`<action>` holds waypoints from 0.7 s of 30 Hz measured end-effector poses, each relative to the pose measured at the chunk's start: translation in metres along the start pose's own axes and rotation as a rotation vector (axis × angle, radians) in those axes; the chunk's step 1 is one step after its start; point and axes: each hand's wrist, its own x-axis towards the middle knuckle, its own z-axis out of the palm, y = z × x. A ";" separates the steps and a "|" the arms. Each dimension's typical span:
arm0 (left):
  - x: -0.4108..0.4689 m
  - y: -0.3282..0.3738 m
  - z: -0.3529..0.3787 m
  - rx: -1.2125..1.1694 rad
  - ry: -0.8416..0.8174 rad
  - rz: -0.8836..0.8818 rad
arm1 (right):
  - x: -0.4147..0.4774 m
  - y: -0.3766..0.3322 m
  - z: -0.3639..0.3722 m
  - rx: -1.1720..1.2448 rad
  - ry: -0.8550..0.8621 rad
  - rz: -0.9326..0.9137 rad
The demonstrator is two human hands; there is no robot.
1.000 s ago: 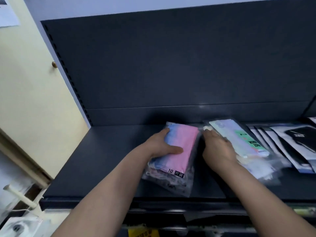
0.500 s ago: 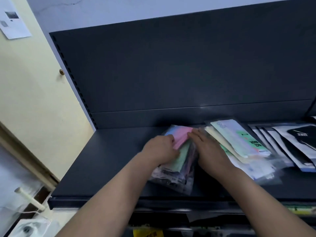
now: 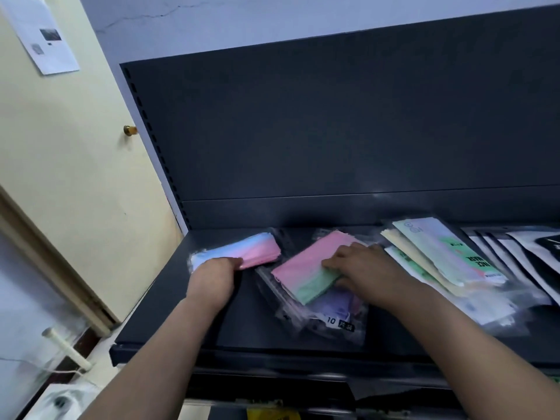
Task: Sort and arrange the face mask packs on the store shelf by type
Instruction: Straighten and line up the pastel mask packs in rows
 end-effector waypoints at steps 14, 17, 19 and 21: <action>0.024 -0.048 0.004 -0.083 -0.068 0.014 | -0.002 -0.025 -0.009 0.073 0.121 0.309; 0.032 -0.044 0.005 -0.039 -0.087 0.023 | 0.005 -0.041 -0.004 0.173 0.332 0.405; 0.037 -0.044 0.002 -0.157 -0.046 -0.010 | 0.019 -0.050 0.005 0.215 0.437 0.378; 0.039 -0.054 -0.004 -0.449 0.117 -0.142 | 0.036 -0.058 0.013 0.195 0.513 0.328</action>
